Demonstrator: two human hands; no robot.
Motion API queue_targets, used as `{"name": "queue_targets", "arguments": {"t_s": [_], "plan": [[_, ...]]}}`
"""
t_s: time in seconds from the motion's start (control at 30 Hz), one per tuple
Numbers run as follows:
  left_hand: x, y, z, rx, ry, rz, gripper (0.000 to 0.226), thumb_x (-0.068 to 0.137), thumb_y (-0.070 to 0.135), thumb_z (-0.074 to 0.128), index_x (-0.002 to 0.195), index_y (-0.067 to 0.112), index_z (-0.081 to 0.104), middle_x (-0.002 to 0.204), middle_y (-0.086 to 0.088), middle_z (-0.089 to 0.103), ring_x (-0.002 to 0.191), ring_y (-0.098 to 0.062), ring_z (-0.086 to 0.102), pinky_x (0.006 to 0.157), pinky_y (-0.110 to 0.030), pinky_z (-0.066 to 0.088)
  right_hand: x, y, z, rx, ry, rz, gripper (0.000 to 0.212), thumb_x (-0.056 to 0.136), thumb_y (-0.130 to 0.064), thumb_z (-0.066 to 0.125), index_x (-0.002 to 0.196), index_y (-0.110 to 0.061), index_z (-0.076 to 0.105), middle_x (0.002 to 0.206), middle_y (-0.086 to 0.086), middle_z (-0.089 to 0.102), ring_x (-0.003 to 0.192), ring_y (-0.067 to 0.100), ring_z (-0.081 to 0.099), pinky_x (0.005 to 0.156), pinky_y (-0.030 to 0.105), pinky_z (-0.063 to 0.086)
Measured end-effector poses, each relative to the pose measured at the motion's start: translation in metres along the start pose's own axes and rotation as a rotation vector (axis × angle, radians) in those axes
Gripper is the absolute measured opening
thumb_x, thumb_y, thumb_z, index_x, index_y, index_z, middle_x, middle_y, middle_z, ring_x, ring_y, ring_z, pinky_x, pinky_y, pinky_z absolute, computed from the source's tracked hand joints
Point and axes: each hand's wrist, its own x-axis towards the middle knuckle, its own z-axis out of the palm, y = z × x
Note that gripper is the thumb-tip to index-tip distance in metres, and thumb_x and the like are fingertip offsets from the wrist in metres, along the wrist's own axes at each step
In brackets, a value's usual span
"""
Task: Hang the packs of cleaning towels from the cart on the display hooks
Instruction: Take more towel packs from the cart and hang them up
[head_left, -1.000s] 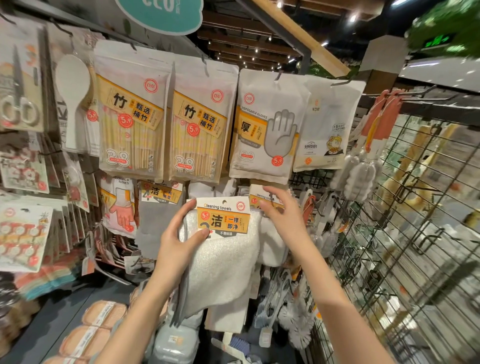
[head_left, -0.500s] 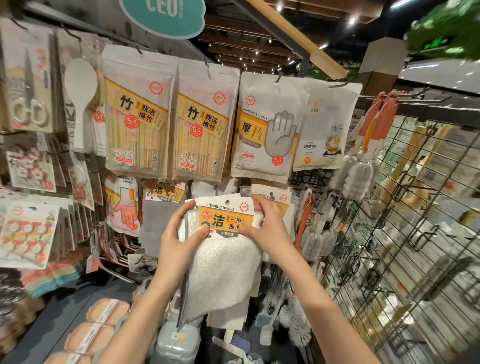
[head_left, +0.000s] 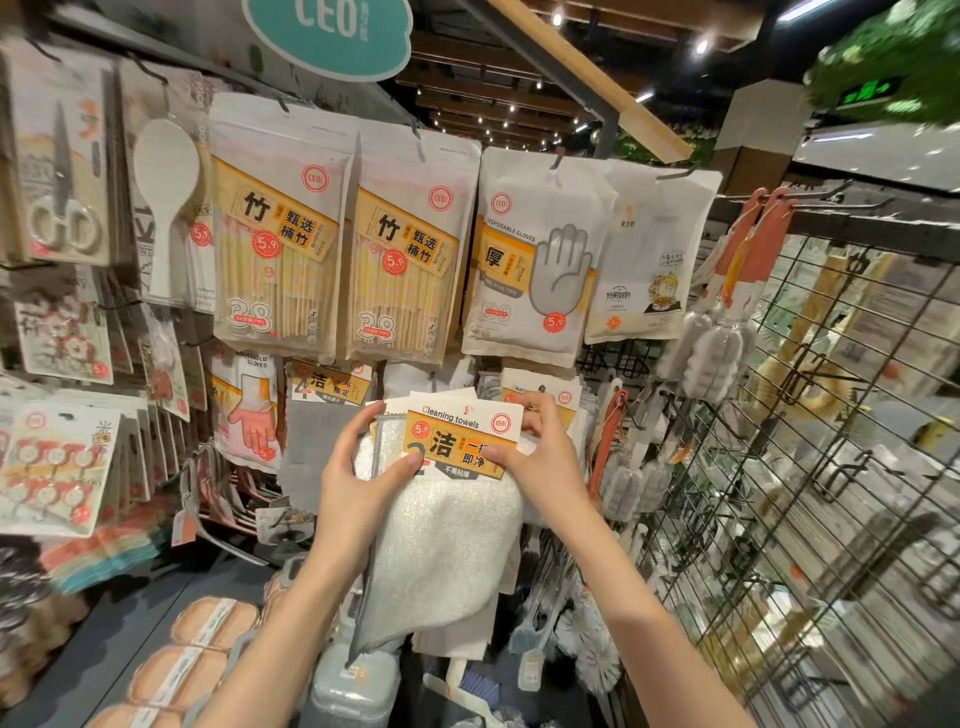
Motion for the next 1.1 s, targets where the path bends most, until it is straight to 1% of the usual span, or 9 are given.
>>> {"name": "queue_targets", "arguments": {"t_s": [0.13,0.27,0.37,0.47,0.57,0.73,0.93,1.03,1.1], "plan": [[0.000,0.003,0.001,-0.020,-0.014,-0.025,0.053,0.077,0.030,0.078,0.119,0.053,0.055,0.127,0.029,0.050,0.125,0.005,0.043,0.102,-0.033,0.039,0.001,0.003,-0.002,0.028,0.050,-0.018,0.059,0.071,-0.007,0.079,0.096,-0.048,0.043,0.102,-0.007,0.064,0.102,0.008,0.059,0.084,0.029,0.050],[0.001,0.006,0.000,-0.032,-0.040,0.002,0.040,0.084,0.042,0.066,0.121,0.050,0.055,0.121,0.042,0.051,0.116,0.023,0.041,0.096,-0.021,0.036,0.004,0.006,-0.005,0.046,0.078,-0.017,0.064,0.070,-0.009,0.080,0.092,-0.057,0.044,0.106,-0.009,0.062,0.107,0.013,0.058,0.087,0.034,0.049],[0.006,0.005,-0.004,-0.062,-0.025,-0.005,0.037,0.089,0.036,0.062,0.124,0.045,0.055,0.123,0.038,0.052,0.116,0.019,0.044,0.095,-0.019,0.037,0.007,0.013,-0.013,0.119,0.114,0.007,0.059,0.070,-0.006,0.080,0.099,-0.047,0.047,0.104,-0.003,0.064,0.103,0.013,0.061,0.076,0.022,0.053],[0.009,0.003,-0.008,-0.059,-0.022,0.006,0.045,0.089,0.017,0.065,0.122,0.045,0.055,0.118,0.037,0.056,0.108,0.016,0.052,0.085,-0.013,0.040,0.010,0.019,-0.020,0.105,0.165,0.000,0.057,0.070,-0.007,0.079,0.097,-0.045,0.046,0.098,-0.007,0.065,0.094,0.003,0.061,0.062,0.007,0.046],[0.012,-0.003,-0.008,-0.048,-0.011,0.011,0.055,0.087,0.003,0.064,0.121,0.045,0.056,0.113,0.026,0.063,0.104,-0.001,0.062,0.084,-0.023,0.047,0.014,0.023,-0.023,0.091,0.189,-0.003,0.056,0.072,-0.006,0.078,0.098,-0.043,0.046,0.097,-0.010,0.064,0.094,0.000,0.060,0.065,0.012,0.049],[0.016,-0.011,-0.005,-0.051,-0.002,0.006,0.058,0.086,0.001,0.065,0.122,0.046,0.056,0.126,0.007,0.061,0.116,-0.017,0.058,0.099,-0.040,0.045,0.020,0.031,-0.025,0.077,0.197,-0.021,0.055,0.076,0.000,0.072,0.104,-0.039,0.047,0.103,-0.005,0.061,0.097,0.006,0.059,0.074,0.026,0.054],[0.020,-0.014,-0.010,-0.007,0.028,0.002,0.058,0.086,0.004,0.066,0.121,0.049,0.055,0.128,0.014,0.058,0.124,-0.016,0.051,0.106,-0.046,0.040,0.033,0.052,-0.041,0.179,0.260,0.054,0.045,0.079,0.011,0.065,0.101,-0.026,0.052,0.102,-0.011,0.060,0.091,0.000,0.058,0.064,0.018,0.054],[0.020,-0.015,-0.012,0.000,0.045,0.003,0.058,0.086,0.004,0.066,0.120,0.050,0.056,0.123,0.022,0.059,0.119,-0.007,0.054,0.101,-0.038,0.043,0.043,0.060,-0.044,0.176,0.267,0.057,0.042,0.079,0.012,0.064,0.099,-0.023,0.052,0.098,-0.016,0.059,0.086,-0.006,0.058,0.058,0.012,0.051],[0.019,-0.016,-0.012,0.002,0.052,0.010,0.059,0.085,0.004,0.067,0.120,0.050,0.056,0.121,0.025,0.059,0.116,-0.001,0.055,0.098,-0.032,0.043,0.049,0.065,-0.046,0.164,0.260,0.075,0.040,0.080,0.011,0.063,0.102,-0.021,0.052,0.099,-0.013,0.059,0.089,-0.002,0.058,0.059,0.014,0.052]]}}
